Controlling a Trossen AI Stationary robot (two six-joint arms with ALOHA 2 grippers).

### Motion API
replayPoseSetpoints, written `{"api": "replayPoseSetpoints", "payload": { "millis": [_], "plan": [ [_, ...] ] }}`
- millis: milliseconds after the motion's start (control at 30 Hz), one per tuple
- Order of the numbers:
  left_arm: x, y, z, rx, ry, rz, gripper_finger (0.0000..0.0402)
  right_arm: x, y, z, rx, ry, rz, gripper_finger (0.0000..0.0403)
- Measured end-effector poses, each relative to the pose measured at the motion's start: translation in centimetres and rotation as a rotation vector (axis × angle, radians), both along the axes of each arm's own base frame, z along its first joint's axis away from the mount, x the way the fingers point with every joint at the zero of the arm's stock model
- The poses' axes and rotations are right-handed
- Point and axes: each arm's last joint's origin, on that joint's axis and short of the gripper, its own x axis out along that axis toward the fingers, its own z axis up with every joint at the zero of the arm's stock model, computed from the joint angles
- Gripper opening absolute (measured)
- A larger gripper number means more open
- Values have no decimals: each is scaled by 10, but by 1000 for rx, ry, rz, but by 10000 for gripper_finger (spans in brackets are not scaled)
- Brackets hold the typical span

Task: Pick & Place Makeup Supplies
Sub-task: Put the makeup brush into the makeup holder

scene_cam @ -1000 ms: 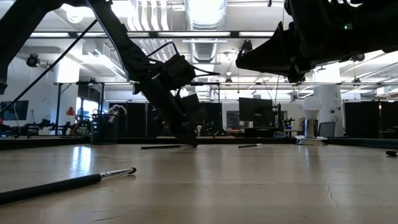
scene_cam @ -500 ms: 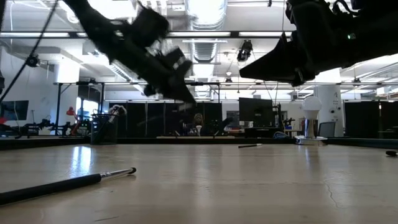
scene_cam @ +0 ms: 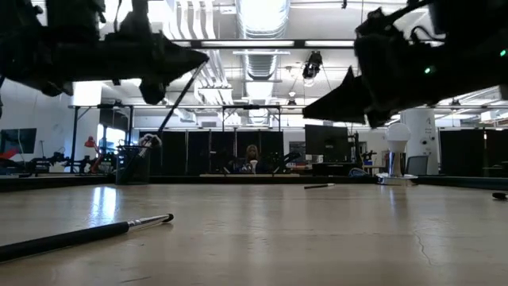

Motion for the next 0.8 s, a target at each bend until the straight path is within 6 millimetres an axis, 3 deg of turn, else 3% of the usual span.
{"api": "replayPoseSetpoints", "payload": {
  "millis": [233,467,800],
  "plan": [
    [9,-18,8,48,-93,-134,0,17,-4,-14,57,-92,138,8],
    [38,-48,15,144,-126,-237,0,25,1,1,52,-273,222,15],
    [89,-79,25,212,-196,-347,0,45,11,20,56,-345,278,122]
  ]
}}
